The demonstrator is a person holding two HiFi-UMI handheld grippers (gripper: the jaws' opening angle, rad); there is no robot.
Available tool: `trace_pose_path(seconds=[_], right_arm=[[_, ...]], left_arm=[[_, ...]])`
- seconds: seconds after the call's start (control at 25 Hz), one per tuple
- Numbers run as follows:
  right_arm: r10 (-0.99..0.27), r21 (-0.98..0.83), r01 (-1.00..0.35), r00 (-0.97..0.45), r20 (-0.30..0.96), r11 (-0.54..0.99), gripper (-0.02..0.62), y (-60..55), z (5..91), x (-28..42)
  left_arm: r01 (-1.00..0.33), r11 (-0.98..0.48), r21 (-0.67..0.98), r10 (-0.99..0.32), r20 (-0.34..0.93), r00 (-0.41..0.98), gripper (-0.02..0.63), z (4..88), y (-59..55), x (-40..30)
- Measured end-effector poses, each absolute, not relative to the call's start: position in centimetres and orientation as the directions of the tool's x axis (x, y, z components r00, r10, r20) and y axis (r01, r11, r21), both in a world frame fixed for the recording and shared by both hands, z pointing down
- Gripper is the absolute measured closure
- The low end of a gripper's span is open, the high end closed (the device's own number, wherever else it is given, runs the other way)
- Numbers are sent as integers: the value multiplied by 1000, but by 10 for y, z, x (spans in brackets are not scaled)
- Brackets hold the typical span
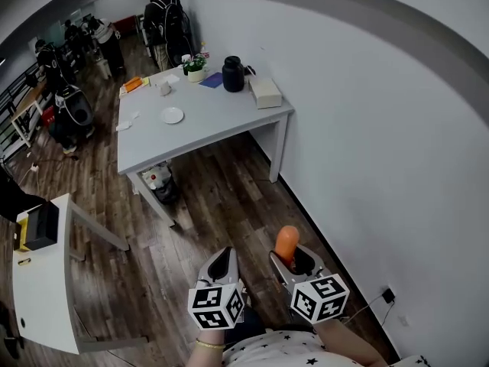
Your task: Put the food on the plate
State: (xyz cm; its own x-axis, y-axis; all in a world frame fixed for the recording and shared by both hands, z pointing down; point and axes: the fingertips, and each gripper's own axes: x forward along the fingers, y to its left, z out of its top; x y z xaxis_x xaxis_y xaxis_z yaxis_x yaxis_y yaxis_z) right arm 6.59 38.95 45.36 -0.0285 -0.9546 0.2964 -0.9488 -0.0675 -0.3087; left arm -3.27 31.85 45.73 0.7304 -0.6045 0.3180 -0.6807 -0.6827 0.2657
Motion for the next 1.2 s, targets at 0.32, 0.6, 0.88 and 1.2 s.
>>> trace_pose_path(seconds=[0.32,0.6,0.88,1.2], right_arm=[[-963,-290,-957,-81,258,2,380,234,429,80],[-959,-287,-957,-117,257,40,380,116,430,84],[-937,-284,-956,-168,306,79,380,36,441,83],[-911,-269,-947,-261,319,177,380,-74,449,78]], left_arm=[[-700,-679,224,-633,306,712,598,439,173,-15],[-738,-636,226,-670,312,673,598,436,57,-17],[-783,-576,235,-712,326,622,598,440,-22,-28],[-834,-494,244,-765,334,551,598,455,-109,-42]])
